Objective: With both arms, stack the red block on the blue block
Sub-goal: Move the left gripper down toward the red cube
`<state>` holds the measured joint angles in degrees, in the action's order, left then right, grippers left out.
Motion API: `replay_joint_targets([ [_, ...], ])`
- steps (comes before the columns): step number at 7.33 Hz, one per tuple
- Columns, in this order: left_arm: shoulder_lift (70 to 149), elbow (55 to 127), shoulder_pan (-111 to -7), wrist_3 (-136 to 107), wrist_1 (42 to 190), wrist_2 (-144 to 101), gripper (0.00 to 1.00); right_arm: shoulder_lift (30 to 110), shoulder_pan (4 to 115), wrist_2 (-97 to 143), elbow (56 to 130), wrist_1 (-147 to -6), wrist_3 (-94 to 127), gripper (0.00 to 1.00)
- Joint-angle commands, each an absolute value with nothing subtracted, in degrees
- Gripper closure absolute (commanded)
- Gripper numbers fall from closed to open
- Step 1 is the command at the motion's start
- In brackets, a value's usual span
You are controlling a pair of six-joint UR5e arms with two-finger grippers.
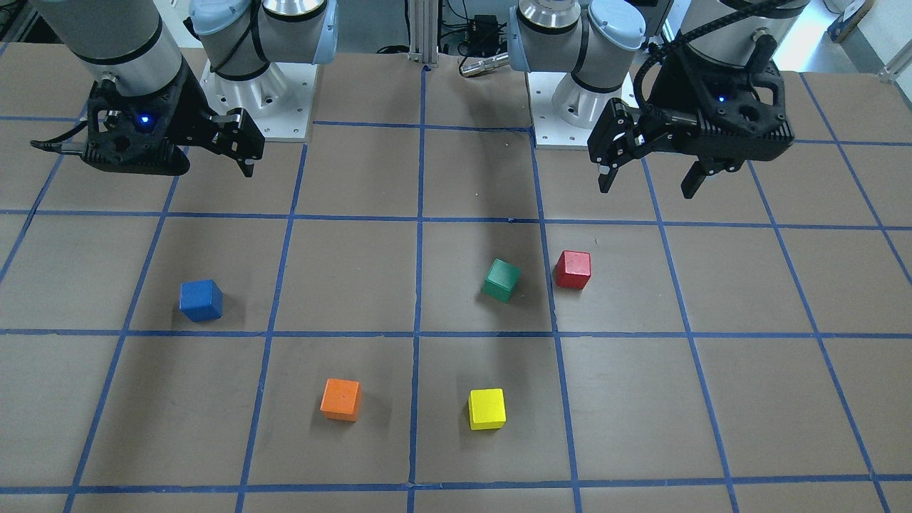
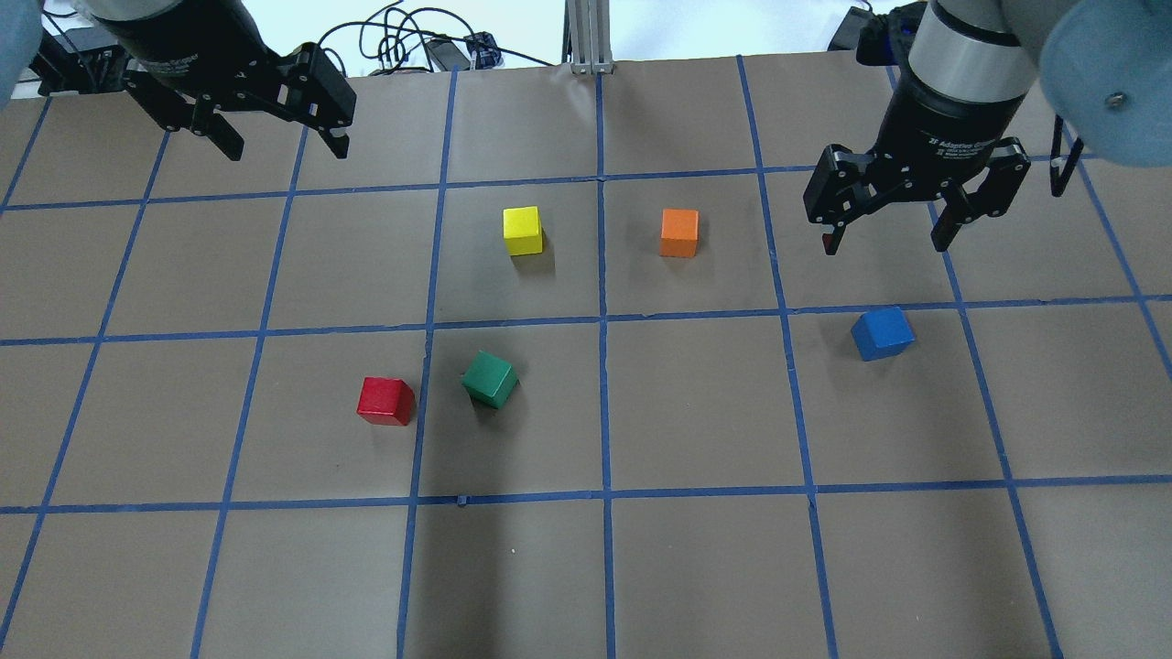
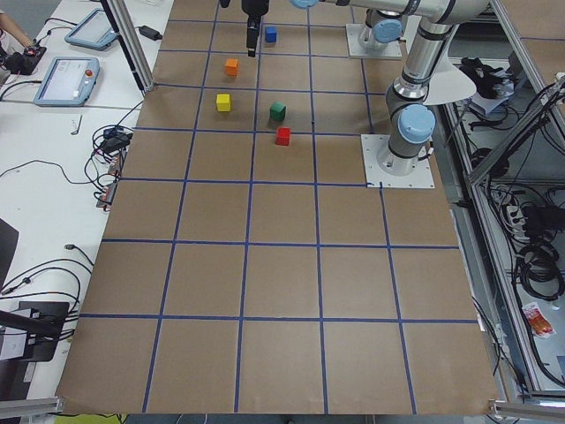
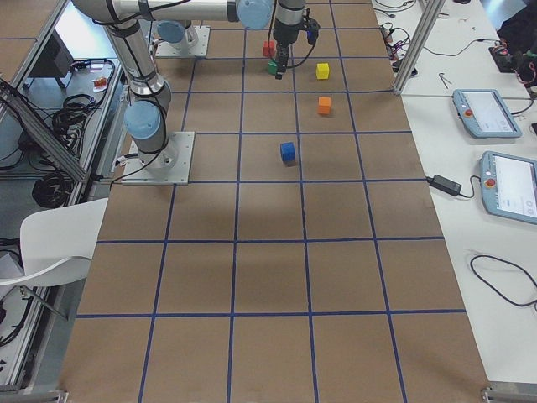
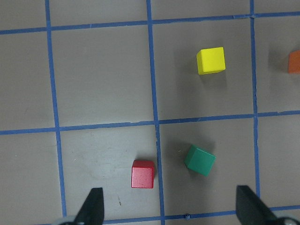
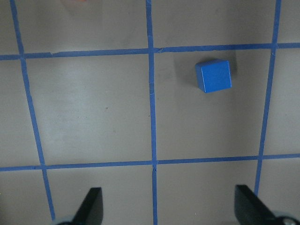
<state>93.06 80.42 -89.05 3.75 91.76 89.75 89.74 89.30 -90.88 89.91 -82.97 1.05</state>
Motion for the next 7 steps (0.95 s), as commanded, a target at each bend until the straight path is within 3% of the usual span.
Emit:
replay_joint_targets([
  [1, 93.6, 79.9, -89.0, 3.7, 92.2, 90.7, 0.00, 89.7, 89.3, -90.9, 89.9, -83.0, 1.1, 0.00],
  [7, 93.3, 80.1, -89.0, 3.8, 94.7, 90.8, 0.00, 90.3, 89.3, -90.9, 91.0, -83.1, 1.1, 0.00],
])
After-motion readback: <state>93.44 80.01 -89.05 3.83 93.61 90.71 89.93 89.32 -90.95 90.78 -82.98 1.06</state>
